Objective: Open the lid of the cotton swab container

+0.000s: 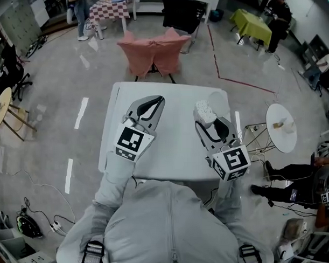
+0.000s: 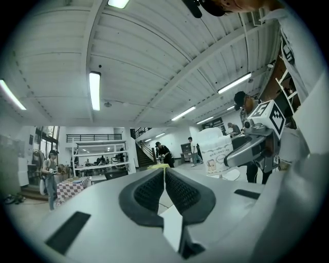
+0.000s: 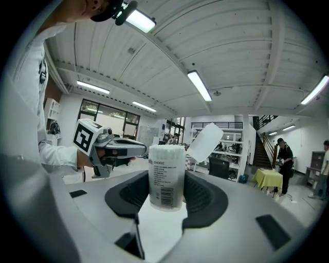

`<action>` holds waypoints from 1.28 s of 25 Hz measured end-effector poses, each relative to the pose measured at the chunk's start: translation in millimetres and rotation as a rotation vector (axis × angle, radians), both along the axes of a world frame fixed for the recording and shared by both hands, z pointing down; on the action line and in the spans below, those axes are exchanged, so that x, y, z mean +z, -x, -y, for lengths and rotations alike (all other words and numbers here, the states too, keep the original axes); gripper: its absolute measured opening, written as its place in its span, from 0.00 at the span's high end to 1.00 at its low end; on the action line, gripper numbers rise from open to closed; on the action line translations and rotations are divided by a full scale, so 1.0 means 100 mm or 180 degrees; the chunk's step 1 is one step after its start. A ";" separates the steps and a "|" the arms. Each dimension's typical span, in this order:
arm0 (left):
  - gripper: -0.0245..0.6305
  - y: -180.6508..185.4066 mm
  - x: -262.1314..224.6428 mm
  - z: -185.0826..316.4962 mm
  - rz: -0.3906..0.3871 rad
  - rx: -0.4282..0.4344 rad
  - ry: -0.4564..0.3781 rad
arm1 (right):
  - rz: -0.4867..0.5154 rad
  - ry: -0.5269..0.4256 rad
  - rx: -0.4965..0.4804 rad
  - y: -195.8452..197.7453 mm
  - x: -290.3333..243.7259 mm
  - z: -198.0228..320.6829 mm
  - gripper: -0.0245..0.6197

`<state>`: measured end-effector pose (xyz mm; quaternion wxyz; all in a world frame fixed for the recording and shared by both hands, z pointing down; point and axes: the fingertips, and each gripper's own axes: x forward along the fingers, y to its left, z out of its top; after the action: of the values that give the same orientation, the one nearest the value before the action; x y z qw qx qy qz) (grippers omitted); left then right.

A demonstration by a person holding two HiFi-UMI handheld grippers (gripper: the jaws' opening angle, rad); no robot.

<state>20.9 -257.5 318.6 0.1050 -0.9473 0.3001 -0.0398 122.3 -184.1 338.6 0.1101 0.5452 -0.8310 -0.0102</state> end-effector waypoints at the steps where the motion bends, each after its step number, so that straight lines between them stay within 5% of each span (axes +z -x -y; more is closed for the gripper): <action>1: 0.92 0.01 0.00 0.01 0.0007 -0.0006 -0.0015 | 0.0016 0.0021 0.0007 0.00 0.00 0.02 0.62; 32: 0.92 0.08 0.09 -0.09 0.0082 -0.0032 0.0041 | -0.0169 0.0138 -0.0096 0.14 0.12 -0.01 0.62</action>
<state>12.9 -248.8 327.8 0.1025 -0.9458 0.3032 -0.0545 108.1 -183.1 350.5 0.1437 0.5297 -0.8359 -0.0083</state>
